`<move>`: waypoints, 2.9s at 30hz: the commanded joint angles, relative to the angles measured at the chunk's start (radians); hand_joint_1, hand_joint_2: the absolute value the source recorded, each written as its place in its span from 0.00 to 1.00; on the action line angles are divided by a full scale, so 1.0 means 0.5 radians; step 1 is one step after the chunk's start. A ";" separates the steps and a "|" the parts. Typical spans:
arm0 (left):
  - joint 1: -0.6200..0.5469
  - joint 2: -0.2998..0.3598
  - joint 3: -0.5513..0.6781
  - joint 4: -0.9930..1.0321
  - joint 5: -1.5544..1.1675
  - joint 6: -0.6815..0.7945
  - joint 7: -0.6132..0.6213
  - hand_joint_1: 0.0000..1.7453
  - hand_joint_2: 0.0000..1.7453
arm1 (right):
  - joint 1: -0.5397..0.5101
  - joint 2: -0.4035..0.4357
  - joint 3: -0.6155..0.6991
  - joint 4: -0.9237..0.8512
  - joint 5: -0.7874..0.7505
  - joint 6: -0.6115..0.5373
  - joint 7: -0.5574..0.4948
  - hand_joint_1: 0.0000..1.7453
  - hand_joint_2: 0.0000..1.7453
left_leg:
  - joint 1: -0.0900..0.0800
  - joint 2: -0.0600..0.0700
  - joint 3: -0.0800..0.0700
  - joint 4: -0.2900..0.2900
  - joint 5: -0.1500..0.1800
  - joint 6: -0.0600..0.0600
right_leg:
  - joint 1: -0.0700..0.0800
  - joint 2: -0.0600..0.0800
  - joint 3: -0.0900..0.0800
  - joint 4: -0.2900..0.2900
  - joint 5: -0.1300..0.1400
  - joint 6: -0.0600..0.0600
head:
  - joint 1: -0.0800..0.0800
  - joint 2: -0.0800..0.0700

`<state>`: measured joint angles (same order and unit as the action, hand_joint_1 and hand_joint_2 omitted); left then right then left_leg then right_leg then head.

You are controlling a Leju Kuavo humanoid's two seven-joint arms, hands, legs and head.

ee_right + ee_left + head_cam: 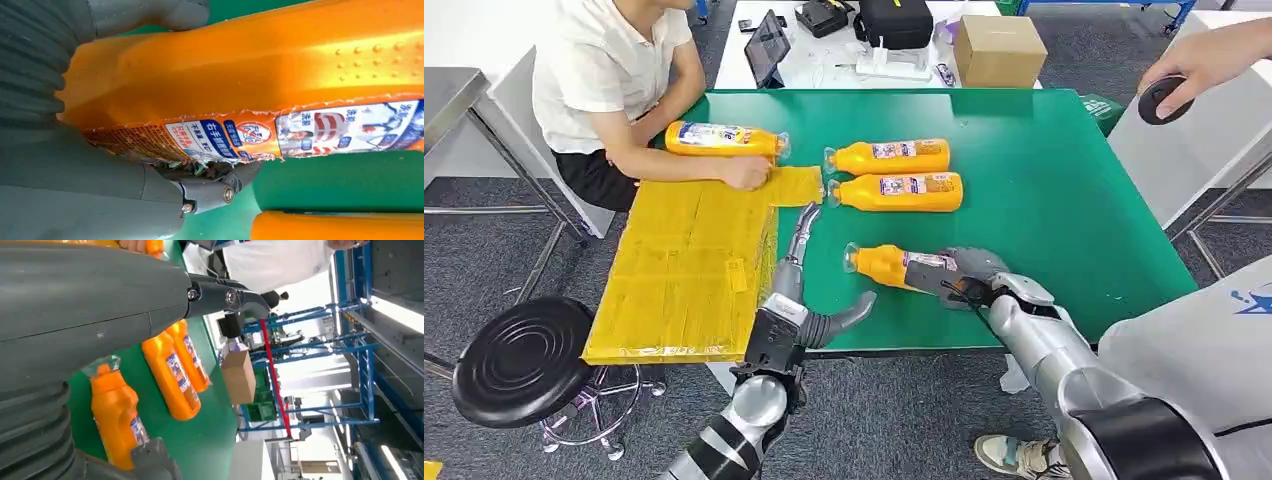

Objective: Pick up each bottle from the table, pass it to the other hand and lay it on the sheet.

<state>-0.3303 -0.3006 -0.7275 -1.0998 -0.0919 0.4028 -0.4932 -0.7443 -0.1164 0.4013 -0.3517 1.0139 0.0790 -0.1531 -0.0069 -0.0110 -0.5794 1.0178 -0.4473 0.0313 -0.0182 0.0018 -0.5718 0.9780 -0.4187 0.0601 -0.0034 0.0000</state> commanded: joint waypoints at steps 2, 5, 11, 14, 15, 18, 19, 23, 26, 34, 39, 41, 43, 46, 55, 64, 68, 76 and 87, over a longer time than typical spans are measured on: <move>0.068 0.008 0.097 0.002 0.339 -0.019 0.030 0.00 1.00 | 0.308 0.094 -0.287 -0.043 -0.460 -0.125 -0.520 1.00 1.00 | 0.005 0.000 0.004 -0.004 0.000 -0.003 | 0.005 -0.002 0.027 -0.006 0.001 -0.004 | 0.002 0.000; 0.169 0.055 0.193 -0.069 0.517 -0.055 0.003 0.00 1.00 | 0.381 0.126 -0.372 -0.211 -0.630 -0.239 -0.644 1.00 1.00 | 0.003 0.010 0.006 -0.004 -0.002 -0.005 | 0.004 0.009 0.026 -0.005 0.003 -0.003 | 0.000 0.000; 0.436 0.268 0.310 -0.310 0.556 -0.408 -0.016 0.00 1.00 | 0.662 0.085 -0.368 -0.790 -0.970 -0.261 -0.796 1.00 1.00 | 0.006 0.016 0.004 -0.008 -0.002 -0.009 | 0.006 0.015 0.019 -0.005 0.004 -0.007 | -0.001 0.000; 0.454 0.256 0.316 -0.319 0.542 -0.422 -0.023 0.00 1.00 | 0.689 0.072 -0.356 -0.831 -0.988 -0.257 -0.785 1.00 1.00 | 0.006 0.013 -0.002 -0.004 -0.005 -0.007 | 0.006 0.013 0.016 -0.001 0.001 -0.004 | 0.000 0.000; 0.448 0.249 0.319 -0.313 0.538 -0.424 -0.021 0.00 1.00 | 0.684 0.071 -0.350 -0.821 -0.994 -0.254 -0.782 1.00 1.00 | 0.007 0.012 -0.005 -0.004 -0.005 -0.008 | 0.006 0.012 0.013 -0.001 0.000 -0.005 | 0.000 0.000; 0.442 0.243 0.321 -0.308 0.535 -0.425 -0.020 0.00 1.00 | 0.678 0.071 -0.347 -0.812 -1.000 -0.255 -0.780 1.00 1.00 | 0.005 0.012 -0.015 -0.002 -0.004 -0.006 | 0.005 0.012 0.003 0.001 0.001 -0.002 | 0.000 0.000; 0.452 0.236 0.332 -0.313 0.532 -0.427 -0.016 0.00 1.00 | 0.686 0.081 -0.366 -0.825 -1.045 -0.269 -0.824 1.00 1.00 | 0.006 0.012 -0.015 -0.003 -0.004 -0.008 | 0.005 0.012 0.003 0.000 0.000 -0.005 | 0.000 0.000; 0.536 0.280 0.352 -0.373 0.562 -0.484 -0.055 0.00 1.00 | 0.865 0.113 -0.384 -1.132 -1.138 -0.321 -0.862 1.00 1.00 | 0.004 0.012 -0.018 -0.004 -0.005 -0.007 | 0.003 0.013 0.001 -0.001 0.000 -0.004 | 0.000 0.000; 0.536 0.290 0.316 -0.385 0.508 -0.487 -0.097 0.00 1.00 | 0.925 0.095 -0.273 -1.235 -1.137 -0.249 -0.824 1.00 1.00 | 0.004 0.008 -0.022 -0.003 -0.006 -0.008 | 0.003 0.010 -0.002 0.001 -0.001 -0.005 | 0.001 0.000; 0.466 0.255 0.269 -0.299 0.554 -0.569 -0.022 0.00 1.00 | 0.909 0.171 -0.114 -1.181 -1.148 -0.195 -0.842 1.00 1.00 | 0.004 0.009 -0.035 -0.002 -0.005 -0.006 | 0.003 0.011 -0.015 0.002 0.001 -0.002 | 0.000 0.000; 0.421 0.255 0.215 -0.224 0.570 -0.614 0.020 0.00 1.00 | 0.852 0.222 0.005 -1.099 -1.139 -0.209 -0.859 1.00 1.00 | 0.005 0.008 -0.035 -0.001 -0.004 -0.006 | 0.004 0.010 -0.015 0.001 0.001 -0.003 | 0.000 0.000; 0.408 0.248 0.210 -0.204 0.578 -0.619 0.025 0.00 1.00 | 0.854 0.252 0.035 -1.099 -1.144 -0.211 -0.859 1.00 1.00 | 0.005 0.011 -0.031 -0.002 -0.005 -0.008 | 0.004 0.011 -0.012 0.001 0.001 -0.004 | 0.000 0.000; 0.398 0.245 0.202 -0.194 0.586 -0.626 0.027 0.00 1.00 | 0.854 0.256 0.071 -1.102 -1.144 -0.210 -0.859 1.00 1.00 | 0.005 0.011 -0.032 -0.002 -0.005 -0.007 | 0.004 0.012 -0.013 0.001 0.001 -0.004 | 0.001 0.000; 0.384 0.246 0.181 -0.177 0.586 -0.639 0.034 0.00 1.00 | 0.845 0.254 0.102 -1.087 -1.142 -0.204 -0.855 1.00 1.00 | 0.005 0.012 -0.031 -0.003 -0.006 -0.008 | 0.004 0.013 -0.012 0.001 0.000 -0.005 | 0.000 0.000; 0.306 0.223 0.143 -0.049 0.686 -0.831 0.127 0.00 1.00 | 0.791 0.295 0.228 -1.060 -1.199 -0.165 -0.929 1.00 1.00 | 0.005 0.010 -0.032 -0.002 -0.005 -0.008 | 0.004 0.011 -0.012 0.002 0.000 -0.005 | 0.000 0.000; 0.296 0.218 0.164 -0.022 0.870 -0.944 0.226 0.00 1.00 | 0.783 0.324 0.282 -1.060 -1.219 -0.159 -0.983 1.00 1.00 | 0.004 0.007 -0.036 -0.002 -0.004 -0.006 | 0.003 0.009 -0.016 0.002 0.000 -0.002 | 0.001 0.000; 0.279 0.211 0.176 -0.004 0.951 -0.968 0.244 0.00 1.00 | 0.772 0.355 0.328 -1.065 -1.227 -0.143 -0.988 1.00 1.00 | 0.004 0.009 -0.035 -0.002 -0.005 -0.006 | 0.003 0.011 -0.015 0.002 0.000 -0.003 | 0.000 0.000; 0.228 0.211 0.214 -0.032 1.037 -0.958 0.246 0.17 1.00 | 0.770 0.377 0.394 -1.019 -1.266 -0.102 -0.998 1.00 1.00 | 0.005 0.008 -0.036 -0.001 -0.004 -0.007 | 0.004 0.010 -0.016 0.002 0.001 -0.003 | 0.001 0.000; 0.235 0.213 0.210 -0.051 1.054 -0.997 0.206 1.00 1.00 | 0.758 0.375 0.409 -0.992 -1.283 -0.094 -1.002 1.00 1.00 | 0.004 0.006 -0.036 -0.001 -0.003 -0.006 | 0.003 0.008 -0.016 0.002 0.000 -0.002 | 0.000 0.000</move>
<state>-0.1664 -0.2087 -0.6088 -1.1692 0.4295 -0.0759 -0.3826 -0.3141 0.0732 0.5528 -0.9213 0.3765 0.0233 -0.6497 -0.0052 -0.0091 -0.5994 1.0175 -0.4488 0.0295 -0.0173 0.0055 -0.5812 0.9795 -0.4184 0.0606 -0.0034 0.0000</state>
